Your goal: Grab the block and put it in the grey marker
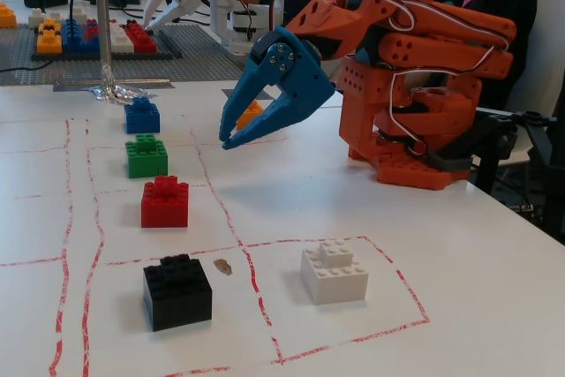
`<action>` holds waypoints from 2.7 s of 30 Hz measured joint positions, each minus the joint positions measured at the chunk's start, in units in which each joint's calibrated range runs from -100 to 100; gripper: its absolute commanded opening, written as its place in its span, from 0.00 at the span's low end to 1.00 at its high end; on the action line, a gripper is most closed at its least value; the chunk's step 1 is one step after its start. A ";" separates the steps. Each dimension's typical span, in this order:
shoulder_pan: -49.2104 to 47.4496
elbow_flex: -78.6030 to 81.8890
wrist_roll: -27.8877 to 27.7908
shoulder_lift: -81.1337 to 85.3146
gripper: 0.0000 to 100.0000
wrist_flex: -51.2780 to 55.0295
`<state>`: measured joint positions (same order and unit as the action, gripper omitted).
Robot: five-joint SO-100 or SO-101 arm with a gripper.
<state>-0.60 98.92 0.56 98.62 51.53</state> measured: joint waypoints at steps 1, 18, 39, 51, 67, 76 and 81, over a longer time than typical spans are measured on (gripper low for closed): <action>0.00 0.00 0.00 0.00 0.00 0.00; 0.00 0.00 1.56 0.00 0.00 0.00; 1.89 -12.44 -7.62 -22.35 0.00 5.55; 11.57 -39.13 -8.94 -55.61 0.01 11.25; 12.06 -69.07 -9.04 -83.54 0.31 19.13; 13.36 -73.40 -7.47 -91.96 0.34 20.50; 13.96 -76.65 -6.79 -94.46 0.34 19.94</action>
<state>13.36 22.27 -6.23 4.17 71.46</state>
